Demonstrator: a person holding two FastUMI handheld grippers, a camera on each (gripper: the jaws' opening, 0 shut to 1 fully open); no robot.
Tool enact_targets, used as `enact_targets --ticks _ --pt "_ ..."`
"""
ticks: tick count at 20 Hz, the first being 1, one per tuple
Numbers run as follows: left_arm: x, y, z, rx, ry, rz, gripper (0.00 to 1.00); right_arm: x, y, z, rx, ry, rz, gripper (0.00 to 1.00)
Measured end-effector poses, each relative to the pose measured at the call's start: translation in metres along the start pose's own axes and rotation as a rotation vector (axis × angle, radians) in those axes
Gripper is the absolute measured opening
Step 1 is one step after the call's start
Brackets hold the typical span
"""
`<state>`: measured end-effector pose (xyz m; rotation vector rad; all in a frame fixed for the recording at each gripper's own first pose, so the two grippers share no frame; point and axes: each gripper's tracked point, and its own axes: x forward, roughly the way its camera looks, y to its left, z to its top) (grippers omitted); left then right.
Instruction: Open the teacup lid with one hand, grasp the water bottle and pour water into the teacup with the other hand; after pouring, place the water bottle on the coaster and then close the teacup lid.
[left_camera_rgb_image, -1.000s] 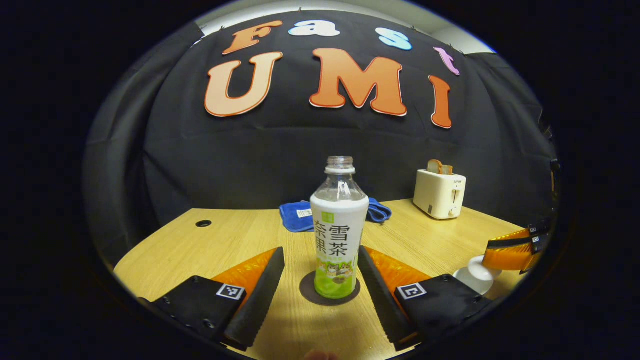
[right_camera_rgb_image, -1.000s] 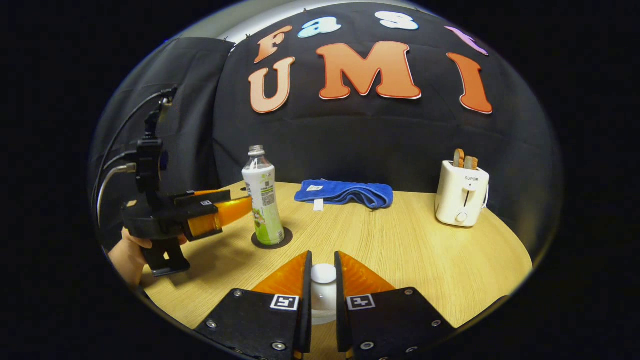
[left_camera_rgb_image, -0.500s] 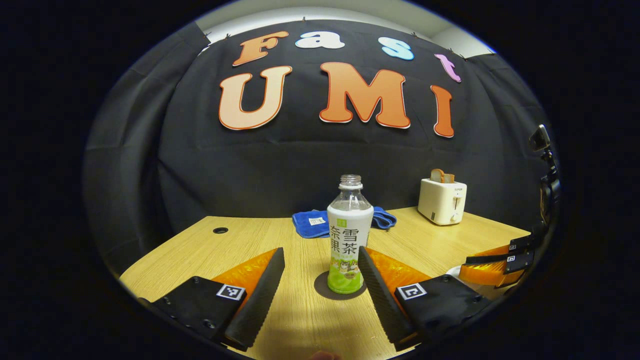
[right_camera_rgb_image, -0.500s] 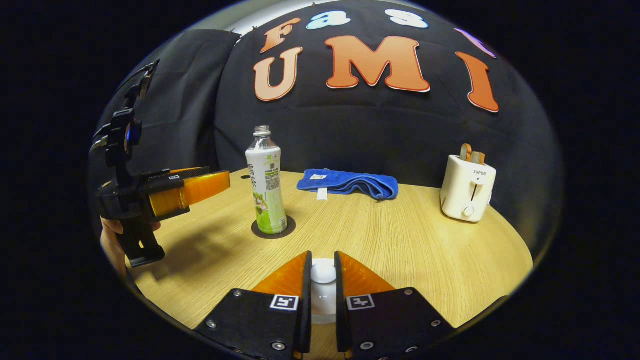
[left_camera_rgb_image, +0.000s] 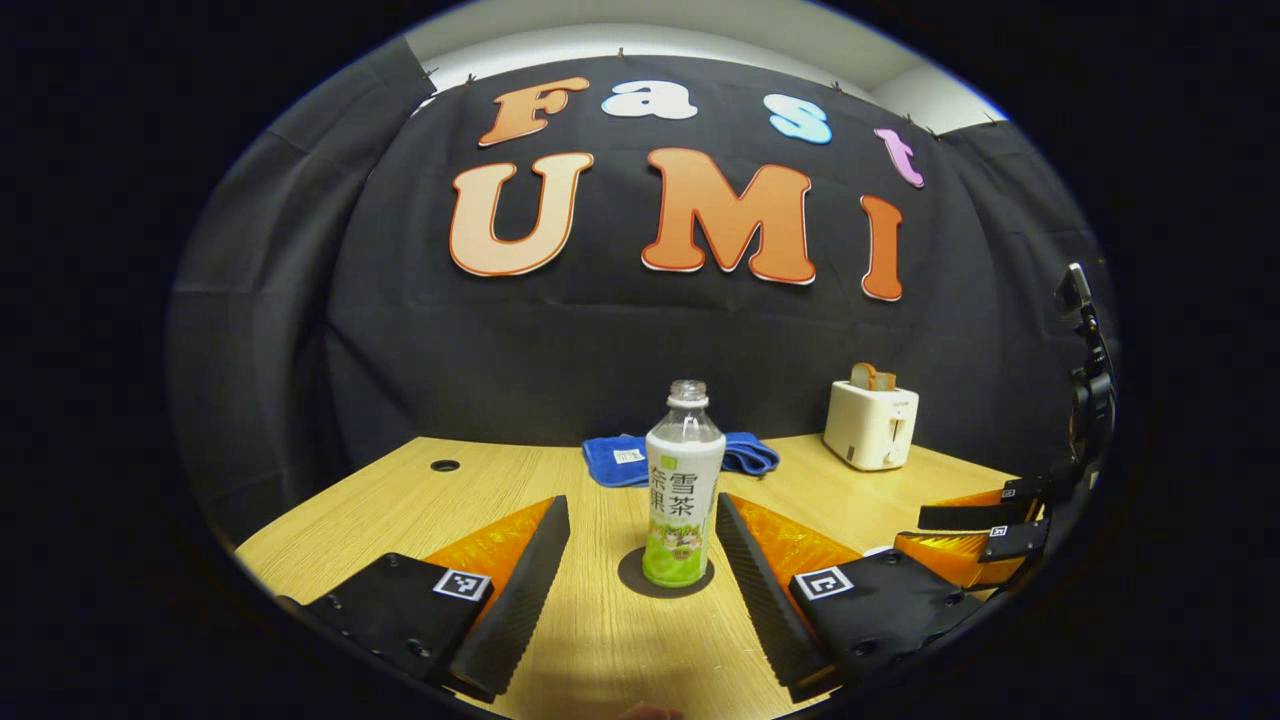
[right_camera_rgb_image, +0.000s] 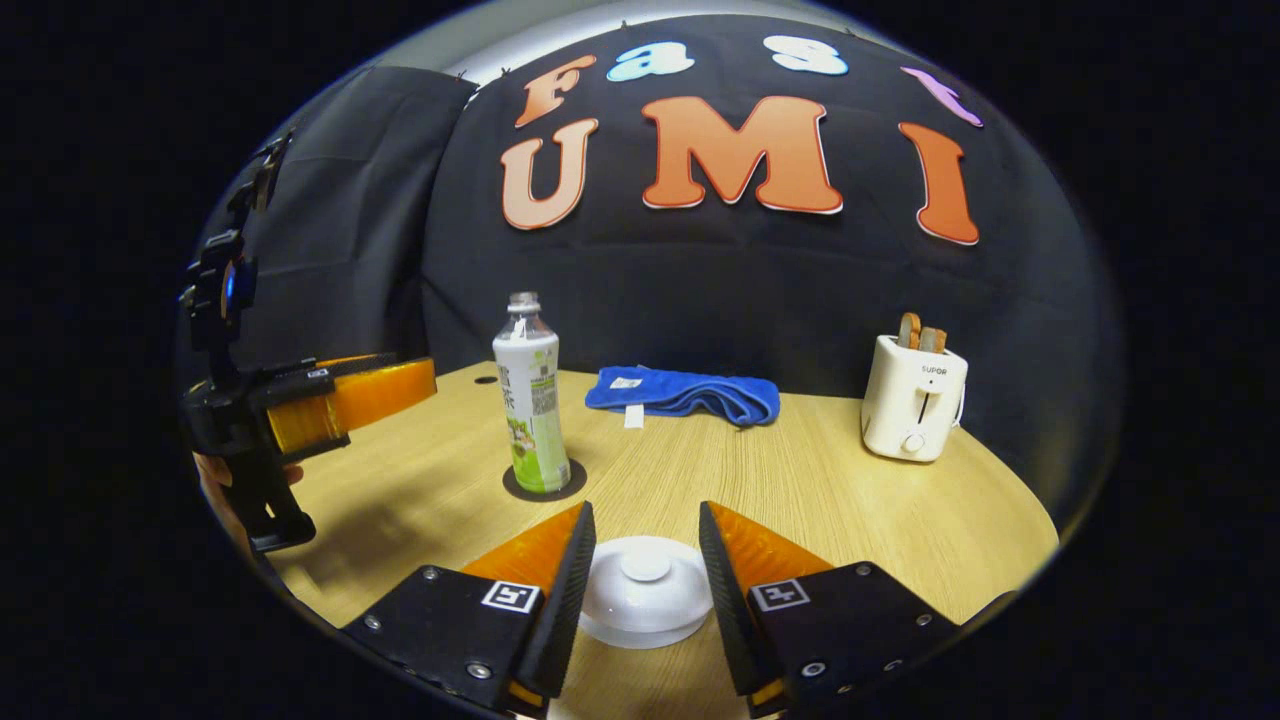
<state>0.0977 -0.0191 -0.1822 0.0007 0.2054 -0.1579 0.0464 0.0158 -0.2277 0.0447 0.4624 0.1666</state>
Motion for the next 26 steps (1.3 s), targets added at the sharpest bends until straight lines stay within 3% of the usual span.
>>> enact_targets --ticks 6,9,12,19,26 --pt "-0.031 0.015 0.021 -0.069 -0.027 0.043 0.95 -0.037 -0.026 0.055 0.007 -0.128 -0.095 0.84" --pt "-0.051 0.023 0.047 -0.038 -0.074 0.088 0.95 -0.058 -0.030 0.082 -0.031 -0.182 -0.152 0.87" --pt "-0.075 0.015 0.074 -0.024 -0.132 0.085 0.93 -0.077 -0.022 0.104 -0.041 -0.232 -0.157 0.87" --pt "-0.113 0.001 0.097 0.000 -0.141 0.089 0.94 -0.114 -0.003 0.145 -0.074 -0.326 -0.139 0.87" --pt "-0.128 0.012 0.120 -0.010 -0.169 0.145 0.94 -0.128 -0.004 0.156 -0.084 -0.346 -0.161 0.88"
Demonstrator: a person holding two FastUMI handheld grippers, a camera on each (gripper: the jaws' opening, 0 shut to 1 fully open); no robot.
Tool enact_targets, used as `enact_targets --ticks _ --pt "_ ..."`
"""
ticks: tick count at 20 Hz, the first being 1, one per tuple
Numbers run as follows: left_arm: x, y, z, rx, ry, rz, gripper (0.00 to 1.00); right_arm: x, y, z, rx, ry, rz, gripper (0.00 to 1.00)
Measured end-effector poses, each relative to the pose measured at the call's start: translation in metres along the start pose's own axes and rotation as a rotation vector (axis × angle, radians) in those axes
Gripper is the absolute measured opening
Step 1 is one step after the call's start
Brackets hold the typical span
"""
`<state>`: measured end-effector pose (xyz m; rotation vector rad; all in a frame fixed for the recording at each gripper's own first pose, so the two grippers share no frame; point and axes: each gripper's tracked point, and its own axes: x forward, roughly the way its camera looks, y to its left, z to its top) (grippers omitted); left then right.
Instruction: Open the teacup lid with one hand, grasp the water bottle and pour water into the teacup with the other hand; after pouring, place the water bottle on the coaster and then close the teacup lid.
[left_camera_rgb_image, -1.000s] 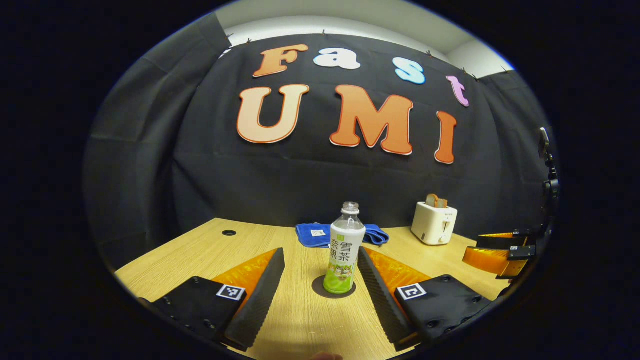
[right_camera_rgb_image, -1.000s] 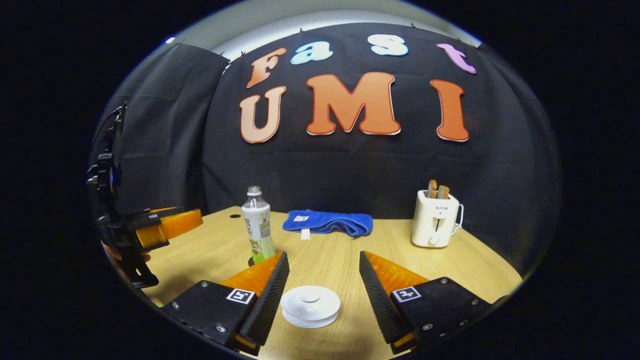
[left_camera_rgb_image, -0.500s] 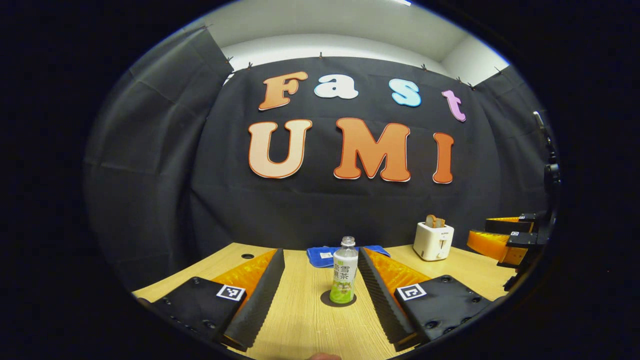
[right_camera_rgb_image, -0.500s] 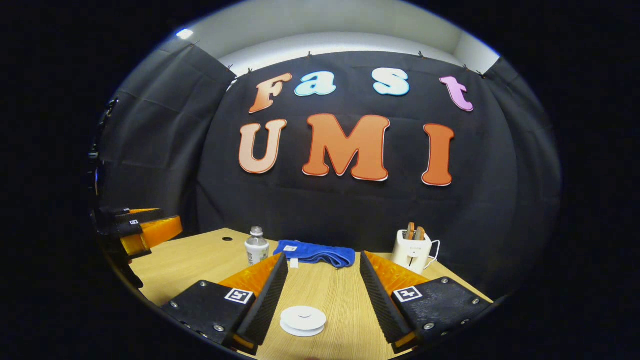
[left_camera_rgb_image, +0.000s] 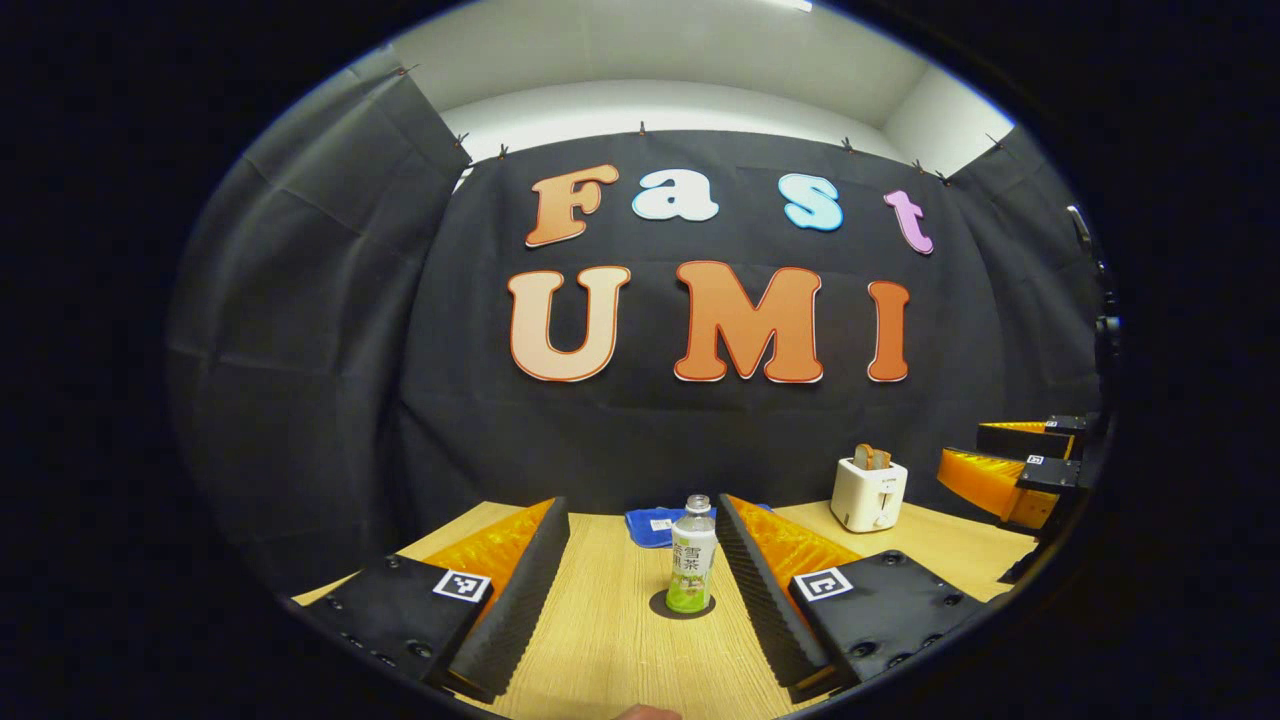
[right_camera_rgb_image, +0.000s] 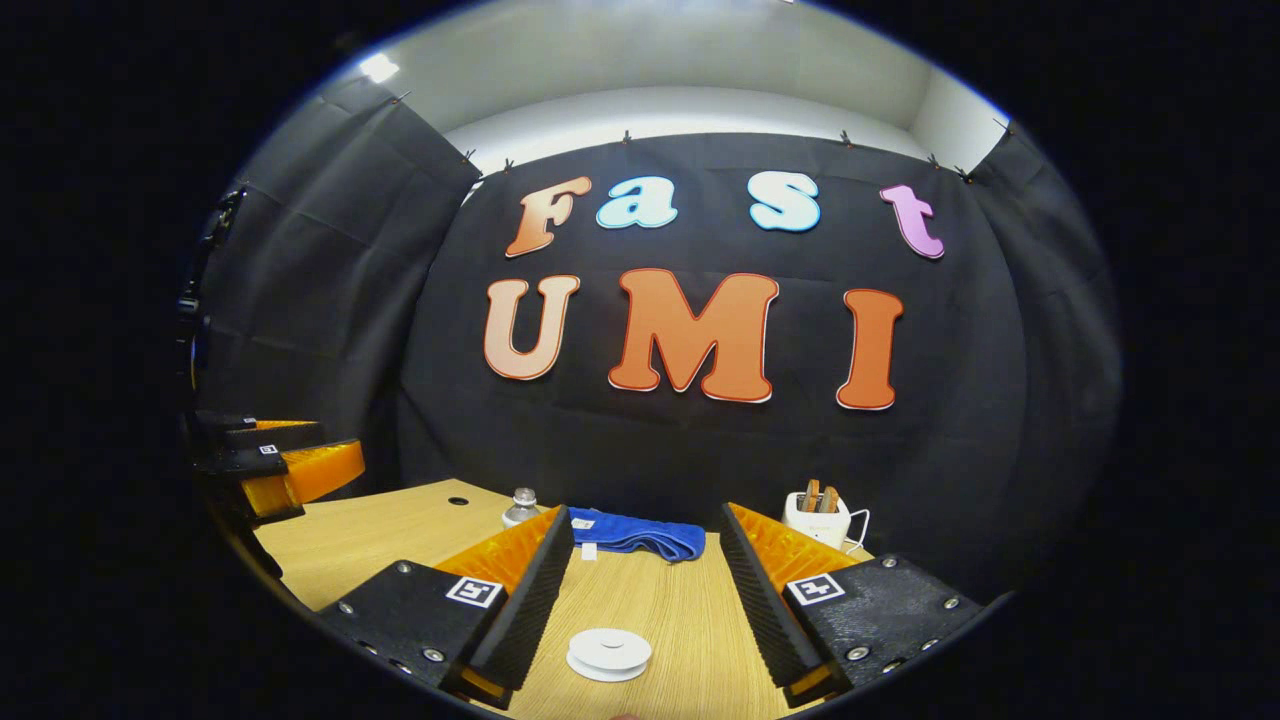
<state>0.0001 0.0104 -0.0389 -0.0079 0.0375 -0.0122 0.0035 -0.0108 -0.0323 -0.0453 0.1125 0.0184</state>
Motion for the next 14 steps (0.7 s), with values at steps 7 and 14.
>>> enact_targets --ticks 7,14 --pt "-0.005 0.016 0.004 -0.004 -0.010 0.040 0.95 -0.002 0.015 -0.003 0.037 0.009 0.050 0.88" --pt "-0.012 0.014 0.020 0.043 -0.084 0.053 0.95 -0.004 0.014 -0.004 -0.005 -0.003 0.034 0.88"
